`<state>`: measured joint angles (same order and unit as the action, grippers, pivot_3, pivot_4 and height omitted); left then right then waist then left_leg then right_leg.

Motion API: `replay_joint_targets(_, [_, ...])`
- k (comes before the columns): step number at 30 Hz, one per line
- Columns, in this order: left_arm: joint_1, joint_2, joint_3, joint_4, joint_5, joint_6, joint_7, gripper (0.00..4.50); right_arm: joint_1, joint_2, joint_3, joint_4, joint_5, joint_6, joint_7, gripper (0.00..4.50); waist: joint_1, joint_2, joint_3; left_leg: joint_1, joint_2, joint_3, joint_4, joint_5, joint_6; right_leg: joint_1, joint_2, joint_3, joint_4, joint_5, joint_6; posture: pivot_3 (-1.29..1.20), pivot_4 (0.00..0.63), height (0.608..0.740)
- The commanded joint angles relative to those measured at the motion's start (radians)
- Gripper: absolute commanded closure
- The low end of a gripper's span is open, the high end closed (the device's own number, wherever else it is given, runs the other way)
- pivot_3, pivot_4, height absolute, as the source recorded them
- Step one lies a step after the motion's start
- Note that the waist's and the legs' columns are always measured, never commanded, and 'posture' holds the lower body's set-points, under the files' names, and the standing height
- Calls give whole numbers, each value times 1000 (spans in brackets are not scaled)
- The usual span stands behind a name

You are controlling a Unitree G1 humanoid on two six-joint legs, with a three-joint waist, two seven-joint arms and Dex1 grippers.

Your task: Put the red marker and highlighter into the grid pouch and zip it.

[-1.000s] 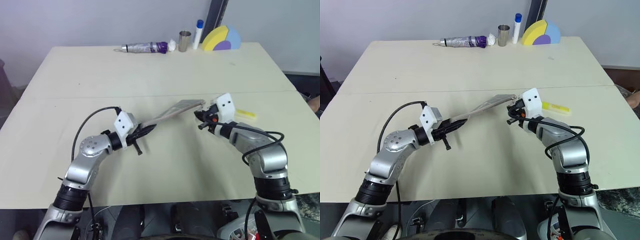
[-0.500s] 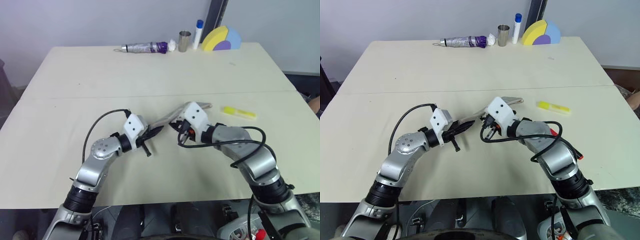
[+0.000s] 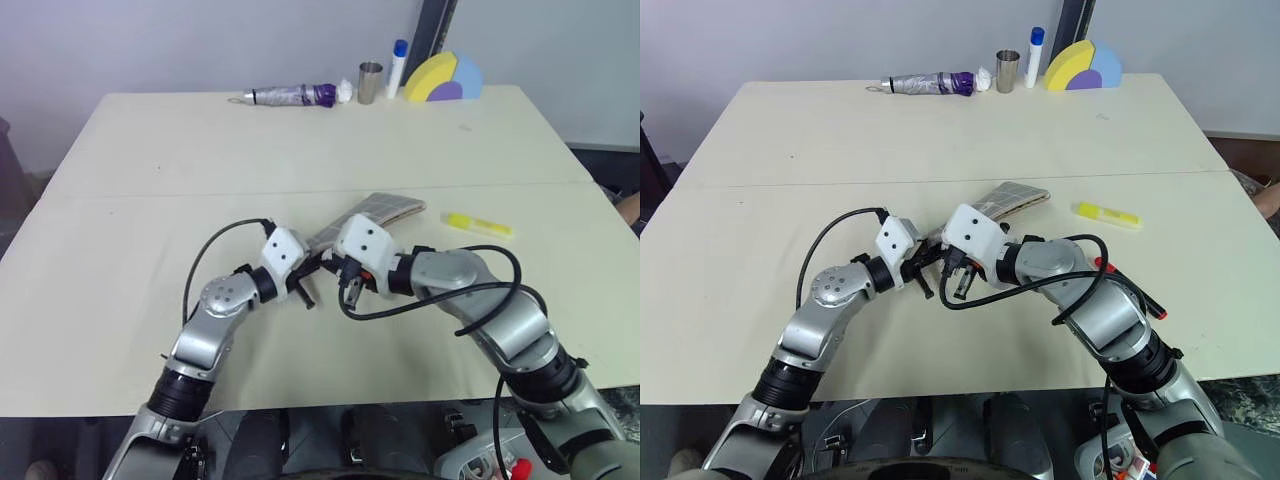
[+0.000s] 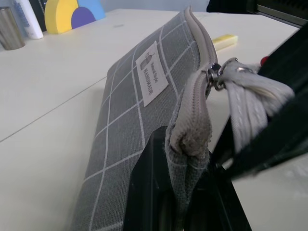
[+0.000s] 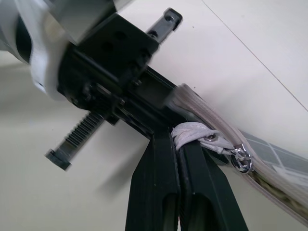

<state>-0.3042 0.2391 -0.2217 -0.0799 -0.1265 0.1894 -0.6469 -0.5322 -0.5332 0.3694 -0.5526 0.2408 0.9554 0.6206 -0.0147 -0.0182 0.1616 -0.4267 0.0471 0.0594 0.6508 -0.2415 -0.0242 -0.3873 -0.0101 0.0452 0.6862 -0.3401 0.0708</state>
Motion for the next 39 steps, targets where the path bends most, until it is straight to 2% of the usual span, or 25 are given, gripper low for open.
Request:
replay_joint_targets(1, [-21,-33,-37,-6,6,-13,7,4500,-28,4,-18,-50,30,-8,24,4213,0,0,0,0,0,0,0,0,0,0,0,0,0,0,0,0,150,740])
replay_joint_targets(3, [-25,-39,-29,-2,12,-18,15,4500,-15,-22,-60,-60,45,-4,40,3661,0,0,0,0,0,0,0,0,0,0,0,0,0,0,0,0,150,740])
replay_joint_targets(4, [-28,-41,-23,1,14,-21,20,4500,-4,-42,-88,-63,50,-4,47,3218,2,0,0,0,0,0,0,0,0,0,0,0,0,0,0,0,150,740])
replay_joint_targets(6, [-32,-41,-13,7,17,-23,25,4500,17,-82,-137,-64,48,-7,45,2212,4,0,0,0,0,0,0,0,0,0,0,0,0,0,0,0,150,740])
replay_joint_targets(10, [-36,-8,-3,15,31,-50,10,4500,142,-221,-337,-46,51,-34,67,129,4,0,0,0,-1,-1,0,0,0,1,-1,-1,-1,0,0,0,150,740])
replay_joint_targets(14, [-39,51,-6,46,57,-114,-24,4500,337,-321,-571,65,54,-33,83,129,3,0,0,0,-1,-1,-1,0,0,1,0,-1,-1,0,0,0,150,740])
replay_joint_targets(17, [-42,80,-13,72,65,-156,-53,4500,518,-356,-671,161,10,-94,79,129,3,0,0,1,0,-1,-1,0,0,3,0,-1,-1,0,0,0,150,740])
replay_joint_targets(19, [-45,82,-9,83,57,-163,-58,4500,580,-352,-711,190,13,-123,81,129,0,0,0,1,0,-1,-1,0,0,3,1,0,-1,0,0,0,150,740])
replay_joint_targets(25, [-51,79,-13,98,56,-176,-72,4500,642,-310,-770,282,47,-117,72,129,-1,1,-1,5,0,0,0,0,0,5,2,2,0,0,0,0,150,740])
replay_joint_targets(29, [-52,74,-13,101,57,-180,-72,4500,640,-289,-783,253,102,-77,83,1282,2,1,-1,5,-1,0,0,0,0,6,1,2,-1,0,1,0,150,740])
replay_joint_targets(34, [-47,73,-11,100,57,-183,-72,4500,613,-299,-755,215,110,-98,72,3946,2,1,-1,5,-1,0,0,0,0,6,1,2,-1,0,1,0,150,740])
replay_joint_targets(35, [-46,74,-10,99,56,-184,-72,4500,607,-304,-746,198,108,-111,73,4229,1,1,-1,5,-1,0,0,0,0,6,1,2,-1,0,1,0,150,740])
replay_joint_targets(39, [-44,74,-5,96,54,-187,-69,4500,562,-347,-673,33,113,-199,123,4229,-3,3,-1,5,-1,0,-1,0,0,5,2,2,-1,0,1,0,150,740])
